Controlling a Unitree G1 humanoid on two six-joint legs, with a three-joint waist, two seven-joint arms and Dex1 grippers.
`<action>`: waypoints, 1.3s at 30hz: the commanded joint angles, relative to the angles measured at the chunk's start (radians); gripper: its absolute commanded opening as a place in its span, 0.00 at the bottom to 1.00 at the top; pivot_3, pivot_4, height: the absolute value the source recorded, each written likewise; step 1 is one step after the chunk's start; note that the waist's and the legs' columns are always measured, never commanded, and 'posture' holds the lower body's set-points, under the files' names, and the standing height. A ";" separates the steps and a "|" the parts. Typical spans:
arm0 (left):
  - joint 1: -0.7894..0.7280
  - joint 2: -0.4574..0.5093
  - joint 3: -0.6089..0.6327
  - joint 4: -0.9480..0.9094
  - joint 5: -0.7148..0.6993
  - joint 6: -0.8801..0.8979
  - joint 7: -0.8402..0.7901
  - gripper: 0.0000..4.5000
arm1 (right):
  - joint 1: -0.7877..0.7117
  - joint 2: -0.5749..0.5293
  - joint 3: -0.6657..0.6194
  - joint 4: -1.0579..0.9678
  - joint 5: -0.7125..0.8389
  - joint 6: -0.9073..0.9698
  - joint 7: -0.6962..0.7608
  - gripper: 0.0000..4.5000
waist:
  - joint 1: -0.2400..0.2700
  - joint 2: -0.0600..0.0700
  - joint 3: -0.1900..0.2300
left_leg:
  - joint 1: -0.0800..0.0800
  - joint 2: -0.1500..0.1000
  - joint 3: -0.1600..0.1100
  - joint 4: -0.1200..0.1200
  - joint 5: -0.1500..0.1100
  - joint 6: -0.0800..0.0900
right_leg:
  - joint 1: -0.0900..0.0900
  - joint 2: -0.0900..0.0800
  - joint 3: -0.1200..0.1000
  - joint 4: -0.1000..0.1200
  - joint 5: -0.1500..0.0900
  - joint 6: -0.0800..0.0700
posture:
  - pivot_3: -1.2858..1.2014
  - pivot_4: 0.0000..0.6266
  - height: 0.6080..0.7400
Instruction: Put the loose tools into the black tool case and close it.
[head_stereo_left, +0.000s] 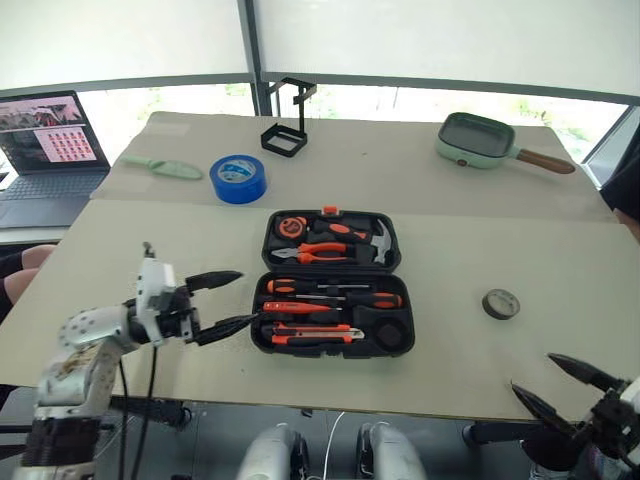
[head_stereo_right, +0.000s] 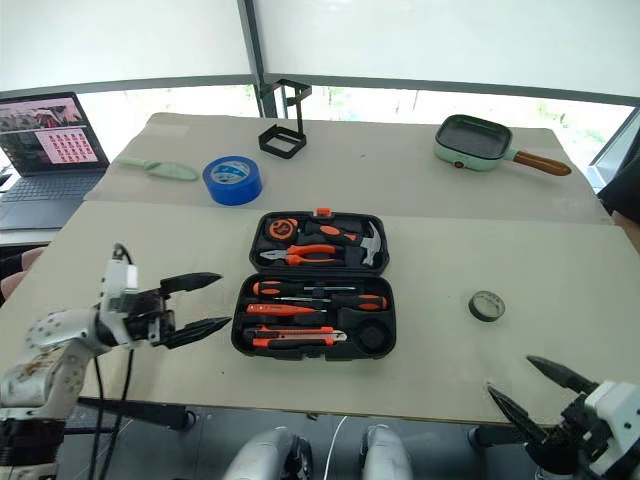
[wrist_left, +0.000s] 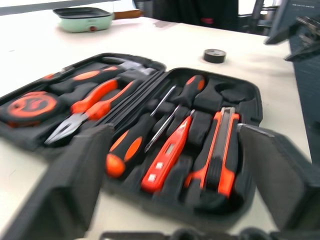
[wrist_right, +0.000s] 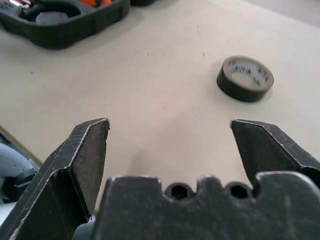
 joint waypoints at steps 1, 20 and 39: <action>0.056 0.040 0.059 0.017 -0.029 -0.030 -0.074 0.98 | 0.002 -0.013 -0.020 -0.066 0.009 0.015 -0.043 1.00 | -0.004 0.000 0.000 | 0.000 0.001 0.000 0.000 -0.001 0.001 | 0.000 0.000 0.001 0.000 0.000 0.000 | 0.52 0.24 1.00; -0.056 -0.011 -0.093 -0.146 -0.054 -0.016 -0.070 0.98 | -0.573 -0.596 0.412 -0.104 -0.097 0.728 -0.115 1.00 | 0.000 -0.001 0.000 | -0.007 0.000 -0.002 -0.002 0.007 0.001 | -0.002 0.003 -0.005 0.000 0.002 -0.004 | 0.52 0.24 1.00; -0.040 -0.040 -0.141 -0.258 -0.074 0.001 -0.016 1.00 | -0.802 -0.531 0.623 0.289 -0.313 0.532 -0.042 0.41 | -0.012 -0.002 0.001 | -0.003 -0.001 0.002 0.002 0.005 0.000 | 0.002 0.004 -0.005 0.000 0.002 0.009 | 0.52 0.24 1.00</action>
